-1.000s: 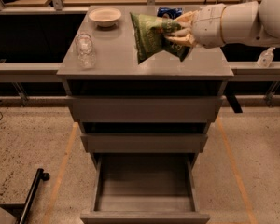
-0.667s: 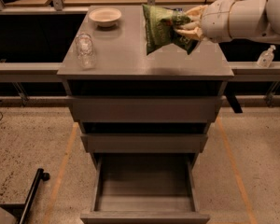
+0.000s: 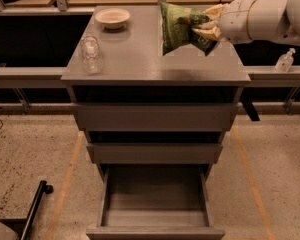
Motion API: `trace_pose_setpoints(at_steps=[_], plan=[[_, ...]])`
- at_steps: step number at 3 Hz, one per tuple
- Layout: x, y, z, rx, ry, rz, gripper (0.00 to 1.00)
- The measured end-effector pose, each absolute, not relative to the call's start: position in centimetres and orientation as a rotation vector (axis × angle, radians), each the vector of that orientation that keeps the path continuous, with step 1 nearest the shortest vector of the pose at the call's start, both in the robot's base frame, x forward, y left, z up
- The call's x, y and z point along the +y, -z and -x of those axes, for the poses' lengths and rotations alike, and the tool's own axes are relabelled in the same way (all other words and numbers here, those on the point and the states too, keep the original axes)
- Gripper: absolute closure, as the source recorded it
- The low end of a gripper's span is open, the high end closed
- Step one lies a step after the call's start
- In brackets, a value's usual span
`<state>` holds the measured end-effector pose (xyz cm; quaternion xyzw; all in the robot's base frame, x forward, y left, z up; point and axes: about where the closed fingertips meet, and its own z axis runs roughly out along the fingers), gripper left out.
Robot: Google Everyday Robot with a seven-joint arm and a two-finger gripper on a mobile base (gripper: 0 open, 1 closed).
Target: Pick green jalapeno chip bag from bottom drawer and place on counter
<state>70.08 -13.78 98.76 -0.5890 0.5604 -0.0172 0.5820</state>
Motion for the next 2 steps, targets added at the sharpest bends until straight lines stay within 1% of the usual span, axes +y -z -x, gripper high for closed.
trace_pose_setpoints(at_steps=[1,2], plan=[[-13.6,-96.4,-71.0,1.352,0.006,1.305,1.00],[-13.5,-94.8,-73.7,1.389,-0.005,1.252,1.00]])
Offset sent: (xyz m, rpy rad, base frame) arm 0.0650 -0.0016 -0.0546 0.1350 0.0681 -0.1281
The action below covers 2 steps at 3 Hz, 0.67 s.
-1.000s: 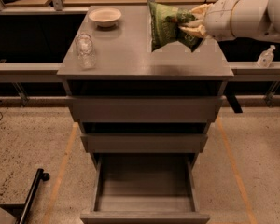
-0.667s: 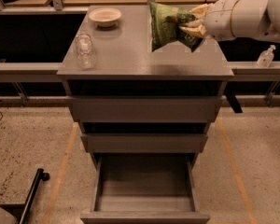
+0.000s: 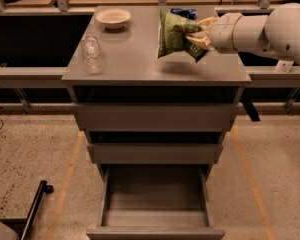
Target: Pick green jalapeno chip bag from bottom drawer and place on counter
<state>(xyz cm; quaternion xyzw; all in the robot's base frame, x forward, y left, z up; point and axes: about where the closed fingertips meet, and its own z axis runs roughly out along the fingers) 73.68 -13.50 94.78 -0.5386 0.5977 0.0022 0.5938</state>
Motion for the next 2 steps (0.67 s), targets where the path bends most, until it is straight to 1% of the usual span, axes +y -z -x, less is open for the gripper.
trace_pose_setpoints(at_steps=[1,2], plan=[[-13.3,-93.4,-76.1,1.419,-0.021,1.225,0.83],[-12.8,-93.0,-77.2,1.421,-0.026,1.200,0.59]])
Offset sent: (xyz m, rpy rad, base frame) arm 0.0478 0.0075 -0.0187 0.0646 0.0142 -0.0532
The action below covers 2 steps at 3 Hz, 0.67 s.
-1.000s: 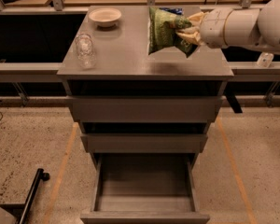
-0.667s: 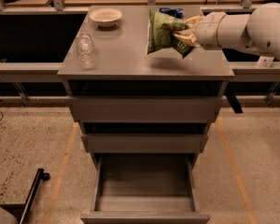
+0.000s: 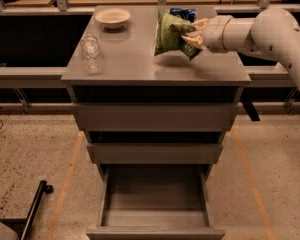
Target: Pick green jalapeno chip bag from bottom drawer and place on counter
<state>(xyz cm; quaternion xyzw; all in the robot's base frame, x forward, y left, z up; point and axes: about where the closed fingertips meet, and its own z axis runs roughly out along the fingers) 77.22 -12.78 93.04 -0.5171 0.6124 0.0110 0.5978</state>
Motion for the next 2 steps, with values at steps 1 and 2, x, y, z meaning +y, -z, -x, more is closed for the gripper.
trace_pose_setpoints(at_steps=[1,2], plan=[[-12.57,-92.93,-77.22,1.420,-0.029,1.202,0.36],[-12.30,-92.81,-77.25,1.420,-0.033,1.205,0.13]])
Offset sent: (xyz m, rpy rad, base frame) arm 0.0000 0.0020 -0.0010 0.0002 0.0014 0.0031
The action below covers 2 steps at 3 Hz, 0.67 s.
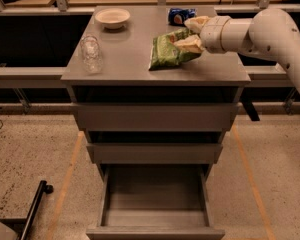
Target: Pick green jalapeno chip bag from bottom drawer and place on counter
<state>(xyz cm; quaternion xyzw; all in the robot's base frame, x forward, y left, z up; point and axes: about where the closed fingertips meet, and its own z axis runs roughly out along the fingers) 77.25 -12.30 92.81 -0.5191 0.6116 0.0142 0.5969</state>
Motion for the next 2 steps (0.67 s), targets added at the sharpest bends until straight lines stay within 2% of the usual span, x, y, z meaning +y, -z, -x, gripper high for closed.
trace_pose_setpoints(at_steps=[1,2], plan=[[-12.03,-92.69,-77.29,1.419,-0.037,1.208,0.00],[-12.02,-92.68,-77.29,1.419,-0.037,1.208,0.00]])
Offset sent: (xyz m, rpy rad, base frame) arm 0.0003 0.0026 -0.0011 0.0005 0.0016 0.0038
